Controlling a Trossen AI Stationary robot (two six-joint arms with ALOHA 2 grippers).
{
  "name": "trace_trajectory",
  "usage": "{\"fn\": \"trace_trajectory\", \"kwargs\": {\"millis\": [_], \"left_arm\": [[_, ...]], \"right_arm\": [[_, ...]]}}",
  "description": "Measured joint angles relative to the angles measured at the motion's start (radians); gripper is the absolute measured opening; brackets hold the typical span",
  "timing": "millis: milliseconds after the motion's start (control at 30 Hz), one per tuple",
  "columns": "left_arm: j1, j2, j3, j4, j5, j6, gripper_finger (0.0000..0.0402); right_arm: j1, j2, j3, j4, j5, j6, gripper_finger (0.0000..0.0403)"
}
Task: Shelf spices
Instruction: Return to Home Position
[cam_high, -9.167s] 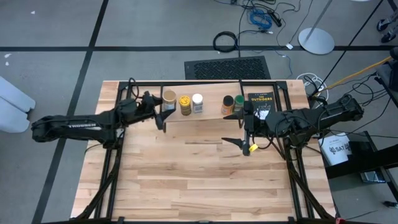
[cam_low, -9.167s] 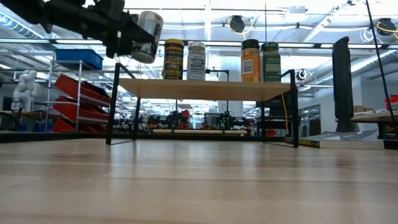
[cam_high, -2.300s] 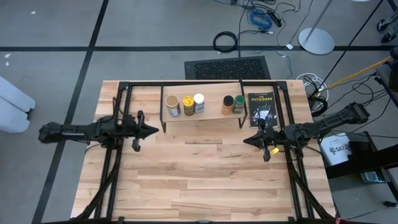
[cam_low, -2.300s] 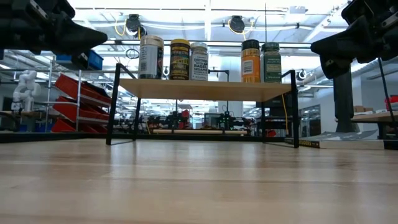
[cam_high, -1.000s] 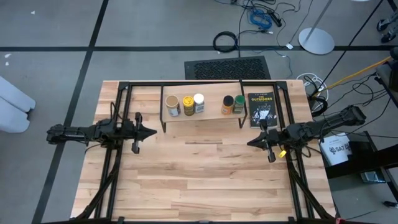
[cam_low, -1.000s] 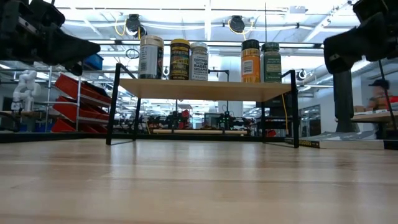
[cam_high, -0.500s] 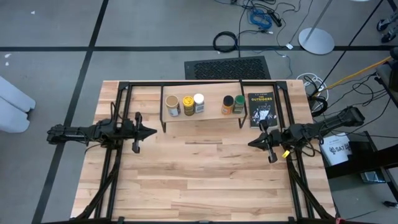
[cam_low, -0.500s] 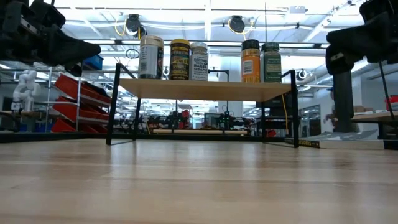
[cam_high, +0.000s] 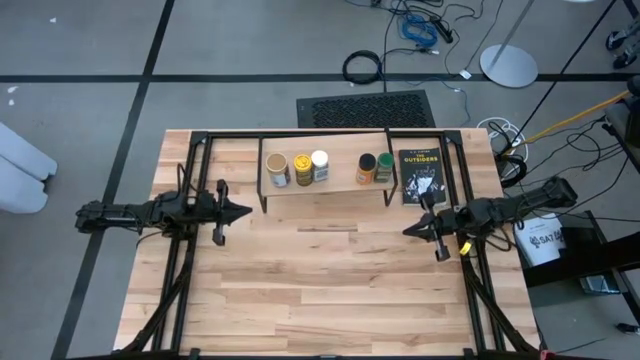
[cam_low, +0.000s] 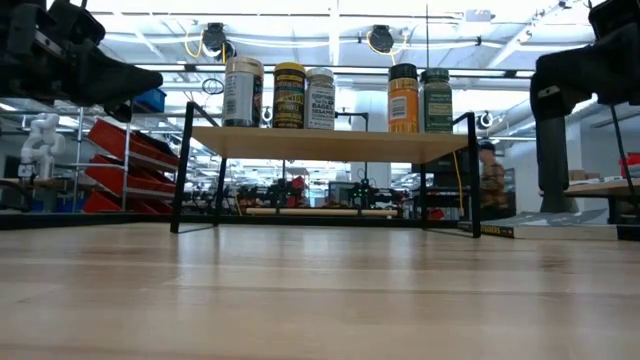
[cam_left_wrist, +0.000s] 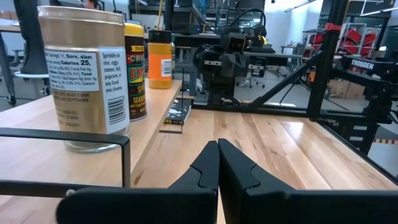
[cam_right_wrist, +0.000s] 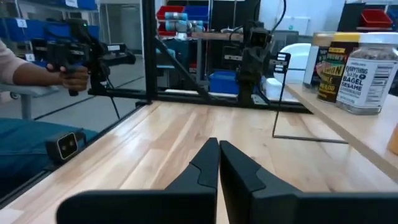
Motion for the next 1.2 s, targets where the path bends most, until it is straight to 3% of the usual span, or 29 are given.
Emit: {"fn": "trace_trajectory", "kwargs": {"millis": [233, 667, 1200], "left_arm": [[0.005, 0.000, 0.000, 0.005, 0.009, -0.004, 0.0001], [0.005, 0.000, 0.000, 0.001, 0.013, -0.001, 0.0001], [0.005, 0.000, 0.000, 0.008, 0.006, -0.023, 0.0002]], "right_arm": [[0.000, -0.127, 0.000, -0.089, -0.024, -0.001, 0.0000], [-0.020, -0.126, 0.001, -0.029, -0.041, -0.104, 0.0000], [-0.198, -0.126, 0.000, -0.048, -0.165, -0.146, 0.0000]]}}
